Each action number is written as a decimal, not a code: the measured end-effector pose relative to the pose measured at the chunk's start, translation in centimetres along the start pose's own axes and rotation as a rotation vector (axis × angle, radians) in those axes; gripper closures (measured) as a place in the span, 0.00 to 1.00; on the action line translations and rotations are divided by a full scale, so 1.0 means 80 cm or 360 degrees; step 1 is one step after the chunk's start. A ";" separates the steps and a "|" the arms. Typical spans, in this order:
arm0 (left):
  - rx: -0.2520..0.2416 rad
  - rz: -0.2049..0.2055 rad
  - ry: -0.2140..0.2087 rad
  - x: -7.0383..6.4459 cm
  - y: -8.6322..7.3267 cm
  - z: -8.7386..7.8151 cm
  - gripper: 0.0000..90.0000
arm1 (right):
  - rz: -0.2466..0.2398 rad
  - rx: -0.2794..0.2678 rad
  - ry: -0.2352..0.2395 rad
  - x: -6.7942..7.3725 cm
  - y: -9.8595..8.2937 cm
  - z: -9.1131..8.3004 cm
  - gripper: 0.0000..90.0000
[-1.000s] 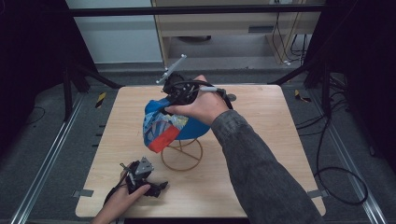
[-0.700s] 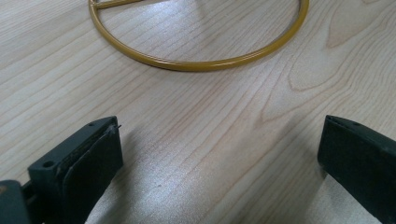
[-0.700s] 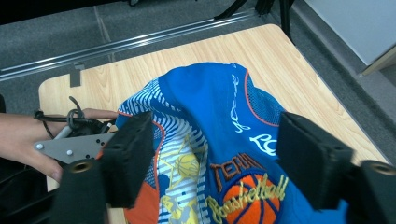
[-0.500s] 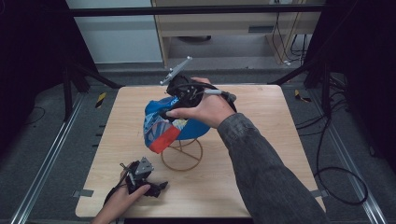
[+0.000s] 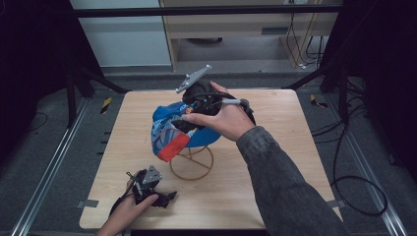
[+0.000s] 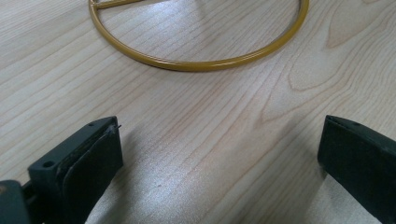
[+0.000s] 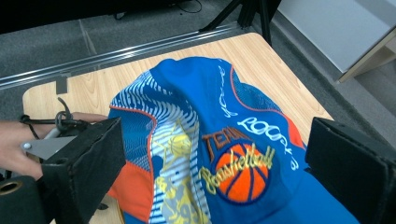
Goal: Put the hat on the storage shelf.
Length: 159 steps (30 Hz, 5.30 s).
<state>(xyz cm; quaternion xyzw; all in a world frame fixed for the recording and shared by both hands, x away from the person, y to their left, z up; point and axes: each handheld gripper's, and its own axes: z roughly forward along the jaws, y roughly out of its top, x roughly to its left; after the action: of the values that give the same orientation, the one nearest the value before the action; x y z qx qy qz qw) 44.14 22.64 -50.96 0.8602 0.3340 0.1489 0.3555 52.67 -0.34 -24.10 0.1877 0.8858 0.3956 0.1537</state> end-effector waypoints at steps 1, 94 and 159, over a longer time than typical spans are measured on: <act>0.0001 -0.0001 -0.0001 0.000 0.000 0.000 0.00 | 0.0005 0.0002 -0.0002 0.000 -0.001 -0.002 0.06; 0.0001 -0.0003 0.0002 0.000 -0.001 0.000 0.00 | 0.0578 0.0003 -0.0410 -0.055 -0.326 -0.082 0.14; 0.0001 -0.0003 0.0006 -0.001 -0.001 0.000 0.00 | 0.0695 0.0122 -0.0515 -0.014 -0.414 0.041 0.09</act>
<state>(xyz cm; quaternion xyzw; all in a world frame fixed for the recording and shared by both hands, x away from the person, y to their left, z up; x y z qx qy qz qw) 44.07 22.65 -50.97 0.8598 0.3354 0.1501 0.3546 48.04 -19.14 -51.16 0.4408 0.8026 0.3504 0.1970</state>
